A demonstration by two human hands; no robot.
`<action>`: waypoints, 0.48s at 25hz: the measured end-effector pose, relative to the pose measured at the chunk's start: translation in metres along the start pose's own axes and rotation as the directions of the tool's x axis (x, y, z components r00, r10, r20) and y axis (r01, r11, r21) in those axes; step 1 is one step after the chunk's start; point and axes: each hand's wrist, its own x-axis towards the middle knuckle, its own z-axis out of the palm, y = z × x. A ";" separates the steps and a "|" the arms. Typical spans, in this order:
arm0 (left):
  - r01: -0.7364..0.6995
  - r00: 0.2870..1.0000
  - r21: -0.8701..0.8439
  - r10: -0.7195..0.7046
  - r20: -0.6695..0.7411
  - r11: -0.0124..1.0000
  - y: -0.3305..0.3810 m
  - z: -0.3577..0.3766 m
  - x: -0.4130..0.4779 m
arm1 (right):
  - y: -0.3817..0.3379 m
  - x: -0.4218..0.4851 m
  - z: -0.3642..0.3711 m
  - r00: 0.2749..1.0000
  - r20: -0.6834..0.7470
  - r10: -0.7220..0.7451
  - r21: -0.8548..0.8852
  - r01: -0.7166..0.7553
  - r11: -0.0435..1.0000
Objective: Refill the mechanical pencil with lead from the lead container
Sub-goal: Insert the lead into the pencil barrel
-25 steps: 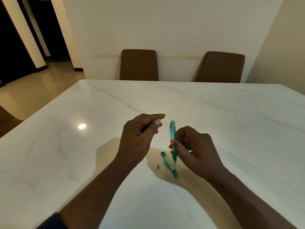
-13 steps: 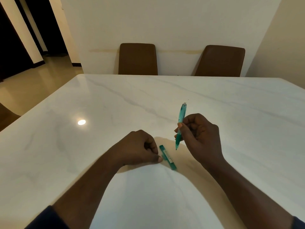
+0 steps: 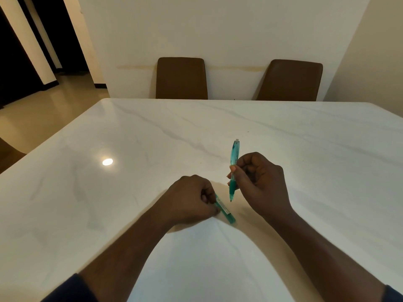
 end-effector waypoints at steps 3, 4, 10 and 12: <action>-0.024 0.998 0.003 0.024 -0.050 1.000 -0.002 0.001 0.001 | 0.000 0.000 0.000 1.000 0.003 -0.009 -0.018 0.009 1.000; -0.038 0.996 -0.011 0.037 -0.075 0.999 -0.003 0.000 0.001 | 0.000 0.000 0.000 1.000 0.000 -0.012 -0.018 0.012 1.000; -0.104 0.948 -0.510 -0.069 -0.310 0.854 0.002 -0.014 0.001 | 0.002 0.000 0.001 1.000 0.025 -0.003 -0.014 0.003 1.000; -0.169 0.931 -0.666 -0.104 -0.349 0.727 0.005 -0.020 -0.001 | 0.002 0.000 0.001 0.999 0.040 -0.010 -0.018 0.011 1.000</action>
